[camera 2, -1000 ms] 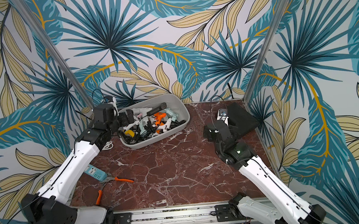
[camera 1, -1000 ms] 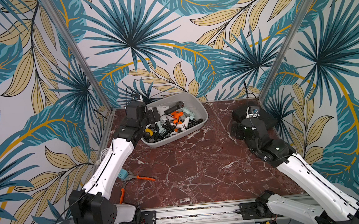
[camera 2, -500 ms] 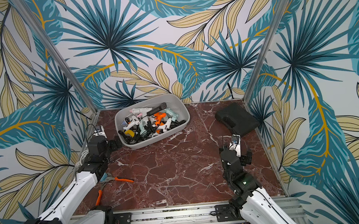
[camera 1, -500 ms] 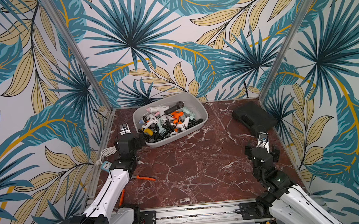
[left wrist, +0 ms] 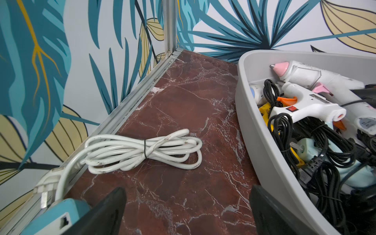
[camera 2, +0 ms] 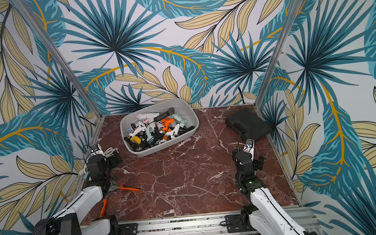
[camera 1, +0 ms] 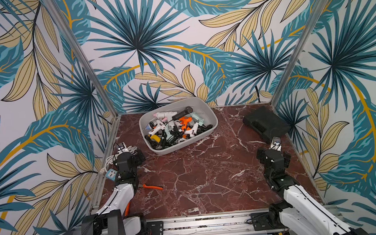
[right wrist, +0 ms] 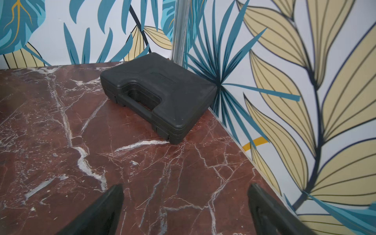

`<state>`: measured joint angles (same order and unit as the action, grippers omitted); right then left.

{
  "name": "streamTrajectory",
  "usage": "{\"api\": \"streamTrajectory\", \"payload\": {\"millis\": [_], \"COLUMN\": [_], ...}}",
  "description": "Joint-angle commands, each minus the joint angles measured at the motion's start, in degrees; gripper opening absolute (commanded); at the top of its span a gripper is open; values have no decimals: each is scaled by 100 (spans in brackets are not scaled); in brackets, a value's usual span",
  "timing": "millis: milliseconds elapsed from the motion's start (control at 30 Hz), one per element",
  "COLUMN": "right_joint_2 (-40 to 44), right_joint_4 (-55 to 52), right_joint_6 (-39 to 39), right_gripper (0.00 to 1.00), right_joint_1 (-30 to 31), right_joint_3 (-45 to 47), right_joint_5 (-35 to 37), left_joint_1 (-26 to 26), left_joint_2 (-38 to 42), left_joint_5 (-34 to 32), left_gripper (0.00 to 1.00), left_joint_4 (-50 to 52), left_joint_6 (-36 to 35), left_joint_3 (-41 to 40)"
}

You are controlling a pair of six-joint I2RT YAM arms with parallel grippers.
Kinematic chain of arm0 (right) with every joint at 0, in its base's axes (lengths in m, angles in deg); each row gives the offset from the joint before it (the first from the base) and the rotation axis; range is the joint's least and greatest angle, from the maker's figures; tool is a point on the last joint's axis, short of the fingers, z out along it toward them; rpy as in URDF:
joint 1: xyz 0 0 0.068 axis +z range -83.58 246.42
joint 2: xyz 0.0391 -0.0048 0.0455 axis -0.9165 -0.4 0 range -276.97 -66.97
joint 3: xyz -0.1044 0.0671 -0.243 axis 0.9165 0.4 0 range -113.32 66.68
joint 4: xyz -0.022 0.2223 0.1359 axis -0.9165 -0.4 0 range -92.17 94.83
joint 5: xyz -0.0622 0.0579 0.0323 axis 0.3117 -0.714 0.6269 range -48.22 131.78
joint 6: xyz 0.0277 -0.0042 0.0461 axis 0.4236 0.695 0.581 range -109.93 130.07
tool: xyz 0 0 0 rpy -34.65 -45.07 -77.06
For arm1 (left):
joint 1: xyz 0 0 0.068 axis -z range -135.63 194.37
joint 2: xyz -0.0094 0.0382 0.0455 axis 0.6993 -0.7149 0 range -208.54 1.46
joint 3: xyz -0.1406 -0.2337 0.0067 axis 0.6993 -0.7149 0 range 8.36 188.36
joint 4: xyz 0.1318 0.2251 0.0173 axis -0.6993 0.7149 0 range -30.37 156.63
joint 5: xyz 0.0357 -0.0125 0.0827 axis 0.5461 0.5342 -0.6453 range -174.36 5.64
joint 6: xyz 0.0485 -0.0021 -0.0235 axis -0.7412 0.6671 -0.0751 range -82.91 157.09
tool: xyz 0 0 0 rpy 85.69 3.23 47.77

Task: Put the hot melt glue gun into the storage box
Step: Reset both arms

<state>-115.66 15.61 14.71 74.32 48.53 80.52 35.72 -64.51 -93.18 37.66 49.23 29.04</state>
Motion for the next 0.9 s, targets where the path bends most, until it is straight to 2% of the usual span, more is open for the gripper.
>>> {"api": "streamTrajectory", "payload": {"millis": [0,100,333,467,667,867], "right_joint_2": [-433,-845,-1788,-2089,-2934,-3802], "right_joint_4": [1140,1692,2992,3425,4308,4774], "right_joint_6": [-21,-24,-8,-32,-63,-259], "right_gripper": [99,99,99,99,99,100], "right_joint_1": [-156,-251,-412,-469,-513,-518], "right_joint_3": [110,134,263,235,147,-84], "right_joint_5": [-601,-875,-1462,-1757,-2229,-2478], "left_joint_1": [-170,-199,-200,-212,-215,-159], "left_joint_2": [-326,-643,-1635,-1762,-2025,-2052], "left_joint_5": [742,1145,1558,1864,2753,2712], "left_gripper": [100,100,100,100,100,100], "left_joint_4": [-1286,-1742,-3217,-3278,-3731,-3421], "left_joint_6": [-198,-221,-213,-300,-591,-671], "left_joint_3": [-249,-249,-223,-200,-241,-60]}}
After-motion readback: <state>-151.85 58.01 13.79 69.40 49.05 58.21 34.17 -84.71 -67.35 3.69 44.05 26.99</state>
